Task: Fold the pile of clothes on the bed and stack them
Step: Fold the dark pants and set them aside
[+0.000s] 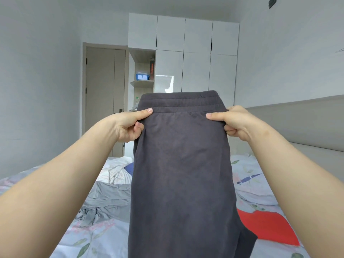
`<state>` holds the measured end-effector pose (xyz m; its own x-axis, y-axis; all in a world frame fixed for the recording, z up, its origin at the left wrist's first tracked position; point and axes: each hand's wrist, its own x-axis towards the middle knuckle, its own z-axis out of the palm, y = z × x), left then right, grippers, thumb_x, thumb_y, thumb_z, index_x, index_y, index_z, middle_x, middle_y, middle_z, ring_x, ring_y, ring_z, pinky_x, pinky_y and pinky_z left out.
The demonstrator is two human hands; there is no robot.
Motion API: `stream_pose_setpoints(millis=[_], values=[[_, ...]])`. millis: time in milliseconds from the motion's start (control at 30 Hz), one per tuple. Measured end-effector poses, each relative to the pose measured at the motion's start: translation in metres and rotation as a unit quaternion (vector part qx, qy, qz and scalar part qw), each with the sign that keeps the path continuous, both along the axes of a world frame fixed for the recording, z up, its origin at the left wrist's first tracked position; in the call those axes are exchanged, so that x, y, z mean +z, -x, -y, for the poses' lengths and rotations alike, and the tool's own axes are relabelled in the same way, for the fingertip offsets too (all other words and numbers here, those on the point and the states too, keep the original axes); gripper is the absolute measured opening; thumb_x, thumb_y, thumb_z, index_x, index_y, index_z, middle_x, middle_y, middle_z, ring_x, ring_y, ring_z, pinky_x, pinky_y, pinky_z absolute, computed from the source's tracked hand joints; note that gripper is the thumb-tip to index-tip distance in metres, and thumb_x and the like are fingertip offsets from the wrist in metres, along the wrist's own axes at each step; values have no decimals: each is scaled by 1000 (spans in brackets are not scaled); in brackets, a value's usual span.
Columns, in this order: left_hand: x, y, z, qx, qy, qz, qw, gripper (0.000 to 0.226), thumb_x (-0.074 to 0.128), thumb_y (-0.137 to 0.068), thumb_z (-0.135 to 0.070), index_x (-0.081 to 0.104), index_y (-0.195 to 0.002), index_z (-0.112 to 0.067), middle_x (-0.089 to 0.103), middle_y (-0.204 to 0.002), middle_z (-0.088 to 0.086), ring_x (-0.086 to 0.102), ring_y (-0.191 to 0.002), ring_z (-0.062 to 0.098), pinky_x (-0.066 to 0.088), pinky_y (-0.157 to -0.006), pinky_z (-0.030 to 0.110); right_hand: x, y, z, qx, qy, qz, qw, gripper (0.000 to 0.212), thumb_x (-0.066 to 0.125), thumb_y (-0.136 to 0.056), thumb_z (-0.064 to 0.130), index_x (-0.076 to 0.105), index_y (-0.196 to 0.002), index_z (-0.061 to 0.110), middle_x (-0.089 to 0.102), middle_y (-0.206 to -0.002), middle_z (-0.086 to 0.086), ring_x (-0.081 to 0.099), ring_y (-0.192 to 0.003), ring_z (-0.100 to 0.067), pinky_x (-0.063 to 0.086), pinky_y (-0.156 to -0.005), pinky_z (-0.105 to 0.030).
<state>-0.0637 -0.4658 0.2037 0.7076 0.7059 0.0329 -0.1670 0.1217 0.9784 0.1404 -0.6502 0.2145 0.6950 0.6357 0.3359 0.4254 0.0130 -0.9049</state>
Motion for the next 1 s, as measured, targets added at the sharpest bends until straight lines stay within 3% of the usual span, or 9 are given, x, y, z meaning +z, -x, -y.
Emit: stream_pose_setpoints(millis=[100, 167, 267, 367, 500, 567, 633, 867, 1000], values=[[-6, -2, 4, 3, -25, -14, 1000, 12, 62, -89, -28, 55, -83, -19, 57, -55, -5, 48, -34, 2, 36, -30, 10, -2, 1, 2, 12, 24, -5, 1000, 23, 74, -80, 26, 53, -85, 19, 48, -68, 4, 30, -31, -5, 22, -34, -13], [-14, -3, 6, -1, -47, -44, 998, 6, 54, -95, -26, 55, -93, -21, 66, -82, 2, 65, -45, 13, 44, -33, 16, -8, 3, 4, 16, 103, 17, 994, 17, 65, -88, 34, 57, -97, 21, 60, -82, 5, 49, -33, -6, 34, -34, -13], [-30, -7, -6, -43, -53, -100, 993, 24, 46, -98, -32, 46, -122, -27, 51, -129, 6, 71, -65, 33, 54, -42, 30, -20, 0, 1, 65, 157, -35, 985, 29, 54, -94, 40, 50, -117, 23, 61, -107, 0, 70, -56, -20, 56, -47, -27], [-50, -23, -29, -42, -10, -101, 994, 53, 46, -98, -36, 23, -145, -33, 25, -152, 1, 67, -82, 47, 57, -53, 51, -38, -13, -19, 91, 156, -114, 977, 39, 49, -96, 40, 40, -129, 22, 47, -130, -5, 69, -79, -39, 59, -60, -50], [-77, -62, -50, 7, -14, -55, 998, 41, 41, -99, -40, 28, -138, -32, 26, -151, -3, 52, -115, 47, 34, -91, 72, -67, -35, -64, 69, 95, -157, 981, 36, 44, -98, 41, 36, -131, 29, 36, -146, -1, 52, -116, -46, 37, -93, -65], [-74, -79, -56, 37, -38, -5, 999, 27, 39, -100, -41, 33, -125, -33, 30, -150, -4, 48, -121, 45, 24, -100, 70, -71, -42, -84, 60, -2, -141, 988, 28, 44, -100, 36, 39, -126, 30, 43, -143, 1, 53, -116, -33, 33, -102, -54], [-59, -93, -62, 57, -68, 58, 994, 19, 38, -100, -40, 34, -118, -34, 34, -148, -4, 47, -123, 41, 21, -106, 65, -63, -48, -101, 60, -137, -103, 983, 14, 45, -100, 27, 45, -114, 27, 57, -125, 7, 57, -107, -15, 45, -90, -29], [-21, -97, -62, 66, -147, 184, 970, 3, 43, -100, -34, 45, -98, -34, 46, -123, -12, 53, -119, 31, 32, -105, 47, -24, -47, -93, 100, -282, -34, 954, 14, 48, -97, 14, 51, -98, 28, 60, -100, 13, 57, -92, 1, 44, -73, -16], [-40, -76, -46, 65, -162, 143, 974, 4, 46, -99, -33, 45, -95, -34, 53, -111, -15, 60, -108, 27, 45, -95, 44, -41, -34, -67, 94, -230, -39, 968, 17, 50, -96, 13, 54, -96, 30, 61, -101, 12, 59, -94, -4, 45, -89, -21]])
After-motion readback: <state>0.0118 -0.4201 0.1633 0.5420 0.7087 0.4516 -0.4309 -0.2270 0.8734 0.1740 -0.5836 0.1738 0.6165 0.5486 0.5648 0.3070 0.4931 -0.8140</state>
